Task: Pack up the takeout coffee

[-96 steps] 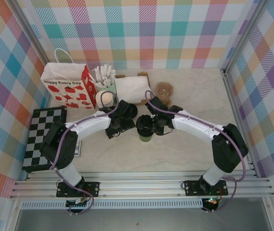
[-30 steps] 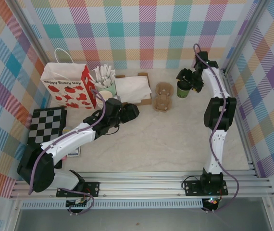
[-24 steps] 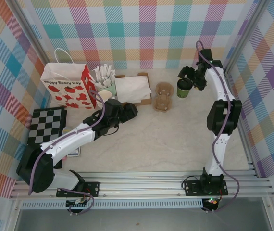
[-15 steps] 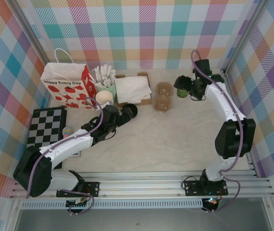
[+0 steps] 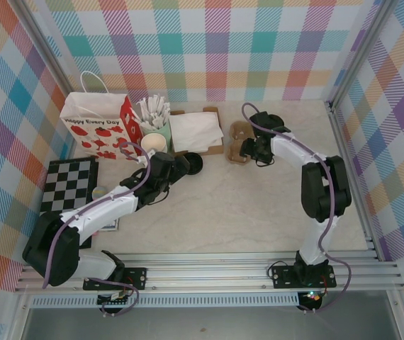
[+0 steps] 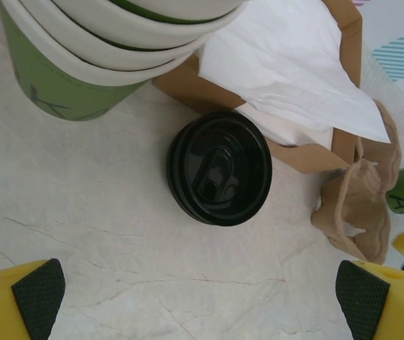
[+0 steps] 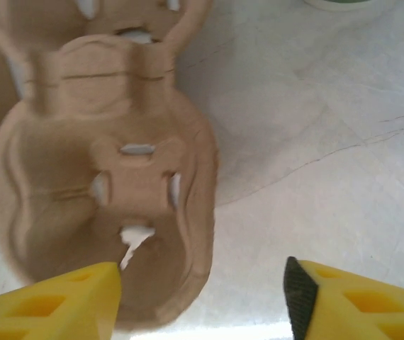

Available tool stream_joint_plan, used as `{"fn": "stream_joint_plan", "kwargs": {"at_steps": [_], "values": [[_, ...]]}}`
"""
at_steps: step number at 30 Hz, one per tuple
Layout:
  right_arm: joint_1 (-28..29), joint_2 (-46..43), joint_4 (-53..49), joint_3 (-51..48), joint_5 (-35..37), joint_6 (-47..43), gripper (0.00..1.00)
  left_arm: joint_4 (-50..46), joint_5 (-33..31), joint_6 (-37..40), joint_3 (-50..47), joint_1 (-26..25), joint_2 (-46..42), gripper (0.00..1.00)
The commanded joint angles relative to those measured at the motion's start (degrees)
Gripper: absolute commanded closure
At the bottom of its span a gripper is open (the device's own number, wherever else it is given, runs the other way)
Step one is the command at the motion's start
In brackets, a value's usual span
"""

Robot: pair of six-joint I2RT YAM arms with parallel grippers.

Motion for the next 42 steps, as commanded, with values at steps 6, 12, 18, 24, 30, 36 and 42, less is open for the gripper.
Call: {"fn": "stream_joint_plan", "kwargs": {"at_steps": [6,12,18,24,30,36,42], "values": [[0.3,6.2,2.0,5.6,0.3,-1.3,0.56,0.6,1.9,0.8,1.4,0.3,-0.1,0.0],[0.4,7.1,1.8,6.0,-1.2,-1.7,0.76,0.8,2.3,0.9,1.3,0.4,-0.4,0.0],[1.1,2.5,1.0,0.6,0.0,-3.8,0.88,0.5,2.3,1.6,1.4,0.4,-0.9,0.0],[1.7,-4.8,-0.9,-8.2,-0.6,-5.7,0.91,-1.8,1.1,2.4,2.2,0.4,-2.1,0.0],[1.6,-12.2,-6.1,-17.0,-2.7,-8.4,0.9,-6.6,0.1,4.6,4.4,1.4,-3.2,0.0],[1.6,-16.3,-11.1,-21.0,-3.3,-9.4,0.87,-14.1,3.4,11.3,8.5,8.1,-5.0,0.0],[2.3,-16.3,-16.0,-17.3,-2.4,-8.2,0.78,-25.2,-0.1,19.4,18.3,14.6,-7.3,0.0]]}}
